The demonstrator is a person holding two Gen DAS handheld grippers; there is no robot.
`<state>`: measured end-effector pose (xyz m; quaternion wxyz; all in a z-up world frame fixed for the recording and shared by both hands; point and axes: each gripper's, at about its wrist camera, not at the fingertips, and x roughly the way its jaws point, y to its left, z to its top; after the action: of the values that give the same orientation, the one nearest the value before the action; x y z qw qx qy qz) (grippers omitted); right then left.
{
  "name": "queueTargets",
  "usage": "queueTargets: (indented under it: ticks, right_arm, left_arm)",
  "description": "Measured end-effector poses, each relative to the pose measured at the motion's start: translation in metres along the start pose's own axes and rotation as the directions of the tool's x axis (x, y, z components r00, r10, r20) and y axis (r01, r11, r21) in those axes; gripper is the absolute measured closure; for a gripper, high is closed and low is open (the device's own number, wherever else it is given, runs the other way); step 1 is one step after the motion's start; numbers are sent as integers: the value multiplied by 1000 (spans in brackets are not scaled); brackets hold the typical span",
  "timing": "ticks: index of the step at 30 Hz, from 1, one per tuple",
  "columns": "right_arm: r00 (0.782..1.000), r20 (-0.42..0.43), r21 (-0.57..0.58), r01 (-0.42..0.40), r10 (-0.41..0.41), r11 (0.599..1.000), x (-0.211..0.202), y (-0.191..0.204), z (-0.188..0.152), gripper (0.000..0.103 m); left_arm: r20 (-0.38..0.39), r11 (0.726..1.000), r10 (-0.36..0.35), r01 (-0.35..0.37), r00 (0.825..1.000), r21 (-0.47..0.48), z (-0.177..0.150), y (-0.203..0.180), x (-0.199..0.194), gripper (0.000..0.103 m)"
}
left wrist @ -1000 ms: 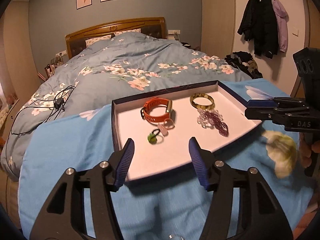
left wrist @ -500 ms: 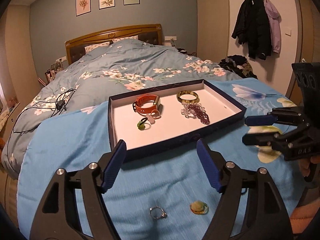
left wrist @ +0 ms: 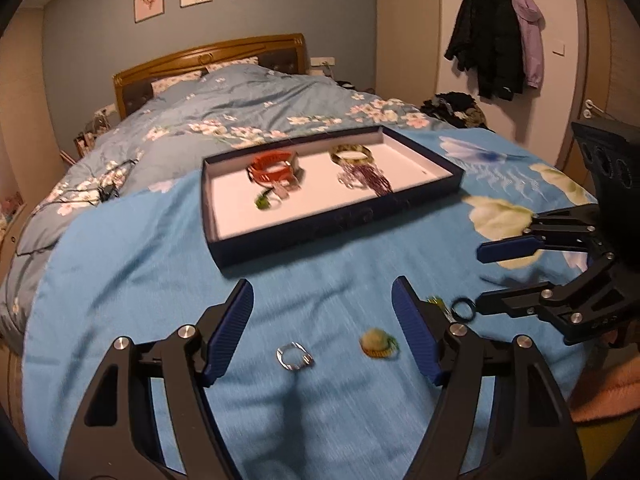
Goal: Organize jewelry
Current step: 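Move both tools back over the remaining jewelry on the bedspread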
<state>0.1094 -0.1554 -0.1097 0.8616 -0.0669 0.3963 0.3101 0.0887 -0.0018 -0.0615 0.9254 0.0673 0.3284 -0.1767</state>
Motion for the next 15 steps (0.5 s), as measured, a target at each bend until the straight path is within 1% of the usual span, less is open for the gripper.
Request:
queueTargets:
  ticks: [2, 8, 11, 14, 15]
  right_arm:
    - [1000, -12, -9, -6, 6, 1000, 3, 3, 0, 54]
    - [1000, -29, -20, -5, 4, 1000, 8, 11, -5, 57]
    - [999, -35, -12, 2, -3, 1000, 9, 11, -6, 58]
    - [999, -45, -7, 14, -14, 1000, 13, 11, -7, 63]
    - [999, -44, -9, 17, -18, 1000, 13, 12, -7, 64]
  left_arm:
    - [-18, 1000, -10, 10, 1000, 12, -6, -4, 1, 37]
    - [-44, 998, -42, 44, 998, 34, -15, -14, 2, 39]
    - [-63, 997, -63, 65, 996, 35, -16, -17, 4, 48]
    - [-89, 997, -70, 74, 994, 35, -18, -18, 9, 53]
    - [-94, 996, -73, 76, 993, 35, -18, -19, 11, 55]
